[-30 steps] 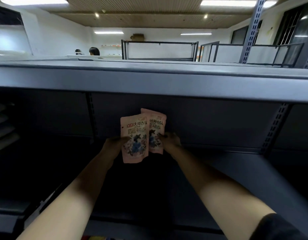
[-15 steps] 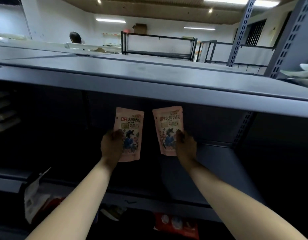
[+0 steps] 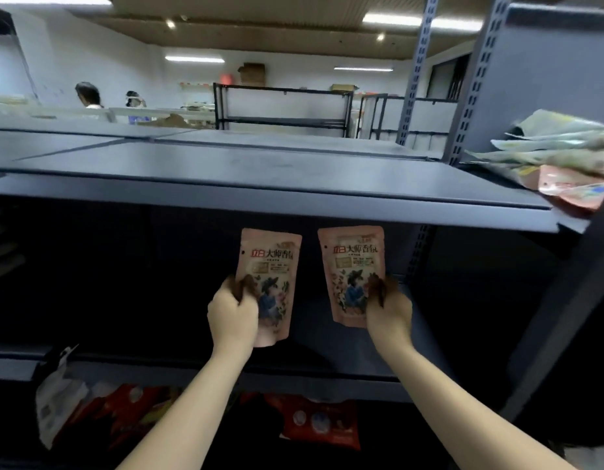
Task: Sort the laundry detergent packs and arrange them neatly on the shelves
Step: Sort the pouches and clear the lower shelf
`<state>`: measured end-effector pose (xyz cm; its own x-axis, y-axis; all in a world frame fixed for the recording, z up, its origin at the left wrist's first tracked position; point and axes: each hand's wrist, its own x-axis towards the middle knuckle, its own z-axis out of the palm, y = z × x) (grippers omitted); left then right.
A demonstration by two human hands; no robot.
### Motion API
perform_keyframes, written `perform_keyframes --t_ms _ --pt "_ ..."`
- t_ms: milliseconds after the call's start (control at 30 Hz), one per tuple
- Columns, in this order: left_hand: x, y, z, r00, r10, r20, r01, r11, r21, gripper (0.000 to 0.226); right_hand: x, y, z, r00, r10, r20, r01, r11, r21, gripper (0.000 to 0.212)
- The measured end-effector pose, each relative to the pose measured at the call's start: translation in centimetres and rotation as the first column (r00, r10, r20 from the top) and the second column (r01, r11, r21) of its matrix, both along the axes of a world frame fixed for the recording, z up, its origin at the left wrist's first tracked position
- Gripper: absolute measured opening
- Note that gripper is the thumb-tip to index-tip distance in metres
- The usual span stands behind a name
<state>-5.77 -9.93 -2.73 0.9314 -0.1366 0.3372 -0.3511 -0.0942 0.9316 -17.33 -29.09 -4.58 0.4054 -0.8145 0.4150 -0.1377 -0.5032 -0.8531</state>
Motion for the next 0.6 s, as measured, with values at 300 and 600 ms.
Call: perform_keyframes --t_ms 300,600 --pt "-8.9 -2.6 1.0 0.988 -0.081 0.131 0.085 0.996 -0.030 0.025 -11.2 1.3 1.1 0.973 -0.216 0.084 0.225 0.966 -0.126 0.009" --pt "-19.5 -5.6 3.8 0.948 -0.300 0.109 0.316 0.932 -0.177 0.025 -22.9 1.7 2.4 0.869 -0.465 0.167 0.487 0.864 -0.125 0.018"
